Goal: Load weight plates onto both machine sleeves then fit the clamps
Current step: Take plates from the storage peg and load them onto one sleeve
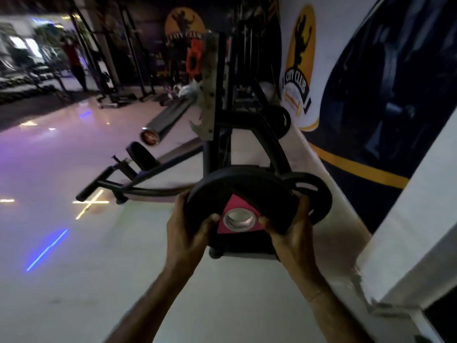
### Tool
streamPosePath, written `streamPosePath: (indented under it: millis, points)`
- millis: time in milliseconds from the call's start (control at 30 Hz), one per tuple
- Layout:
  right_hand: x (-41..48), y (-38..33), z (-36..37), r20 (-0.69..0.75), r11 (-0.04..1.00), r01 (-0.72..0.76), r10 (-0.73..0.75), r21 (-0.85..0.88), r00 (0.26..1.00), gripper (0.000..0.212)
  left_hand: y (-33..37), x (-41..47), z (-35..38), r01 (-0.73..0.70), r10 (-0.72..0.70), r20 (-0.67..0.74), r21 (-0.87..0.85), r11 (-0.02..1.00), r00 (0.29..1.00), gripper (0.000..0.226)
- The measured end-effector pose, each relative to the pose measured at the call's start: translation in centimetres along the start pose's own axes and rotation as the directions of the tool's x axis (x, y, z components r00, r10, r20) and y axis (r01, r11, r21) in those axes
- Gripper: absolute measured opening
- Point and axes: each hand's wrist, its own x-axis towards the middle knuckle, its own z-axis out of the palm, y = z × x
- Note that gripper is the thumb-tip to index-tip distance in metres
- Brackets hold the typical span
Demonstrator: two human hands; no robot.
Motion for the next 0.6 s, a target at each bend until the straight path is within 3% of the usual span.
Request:
streamPosePath:
  millis: [200,367,600]
  points:
    - [3.2,-8.0,5.4,0.034,0.97,0.162,-0.17,0.181,0.985,0.078,3.6,3.7,-7.4,-0.143,0.142,-0.115,0.004,0.99,0.983,0.048]
    - [6.2,-11.9,11.9,0.029,0.934,0.205,-0.223,0.294,0.974,0.074,3.1,8.2,-12.9,-0.196,0.194,-0.162,0.002,0.981,0.968,0.043]
    - [9.7,-13.2,18.6,-0.054,0.957,0.209,-0.202,0.202,0.978,0.078,-0.7,15.6,-17.4,-0.208,0.206,-0.047,-0.025,0.978,0.977,0.051]
